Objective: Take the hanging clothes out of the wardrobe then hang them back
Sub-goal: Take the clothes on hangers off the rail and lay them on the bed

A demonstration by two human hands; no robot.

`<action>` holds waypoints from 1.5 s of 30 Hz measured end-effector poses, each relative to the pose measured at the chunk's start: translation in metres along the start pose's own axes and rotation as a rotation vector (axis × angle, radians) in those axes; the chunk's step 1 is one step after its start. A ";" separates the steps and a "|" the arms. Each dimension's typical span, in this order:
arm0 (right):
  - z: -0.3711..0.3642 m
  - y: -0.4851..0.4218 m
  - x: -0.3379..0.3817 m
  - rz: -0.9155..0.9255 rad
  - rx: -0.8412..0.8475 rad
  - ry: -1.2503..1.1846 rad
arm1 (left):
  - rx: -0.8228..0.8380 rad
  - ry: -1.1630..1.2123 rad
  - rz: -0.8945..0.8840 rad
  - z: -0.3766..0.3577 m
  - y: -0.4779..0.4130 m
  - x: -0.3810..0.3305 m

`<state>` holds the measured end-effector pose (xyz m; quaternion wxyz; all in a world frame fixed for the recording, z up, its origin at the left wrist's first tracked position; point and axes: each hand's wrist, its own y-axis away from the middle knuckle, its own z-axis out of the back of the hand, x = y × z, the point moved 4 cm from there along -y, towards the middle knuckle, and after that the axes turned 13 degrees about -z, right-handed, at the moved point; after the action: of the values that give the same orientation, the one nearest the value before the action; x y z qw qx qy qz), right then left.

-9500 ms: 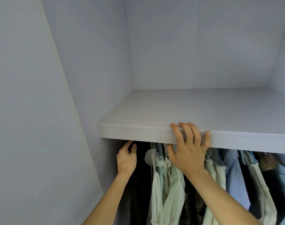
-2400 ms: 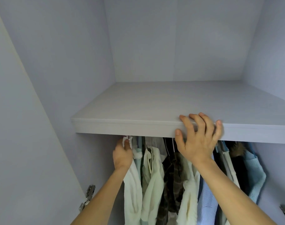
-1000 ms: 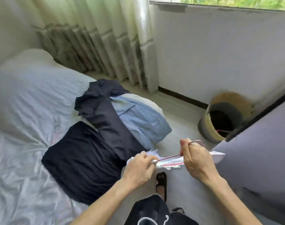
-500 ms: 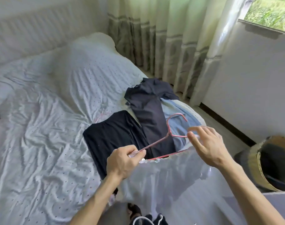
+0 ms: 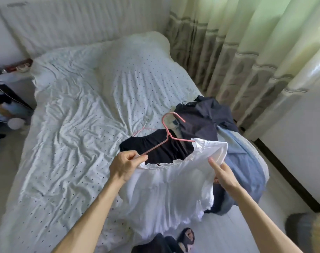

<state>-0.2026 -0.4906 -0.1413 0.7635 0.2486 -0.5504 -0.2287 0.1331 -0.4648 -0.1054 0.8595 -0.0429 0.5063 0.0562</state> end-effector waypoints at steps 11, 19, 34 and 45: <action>-0.025 -0.101 0.073 0.106 -0.031 0.078 | -0.238 -0.131 0.108 0.044 -0.092 0.000; -0.045 -0.152 0.096 0.097 -0.028 0.197 | -0.240 -0.405 0.148 0.060 -0.169 0.023; -0.140 -0.253 -0.008 -0.346 0.023 0.714 | 0.086 -0.289 0.419 -0.002 -0.306 0.263; -0.196 -0.296 -0.053 -0.154 0.051 1.232 | 0.480 -0.746 0.286 -0.076 -0.346 0.387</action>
<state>-0.0528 -0.6608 -0.4195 0.9161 0.3918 0.0058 -0.0843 0.3025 -0.7966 -0.4752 0.9521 0.2506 0.1621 0.0667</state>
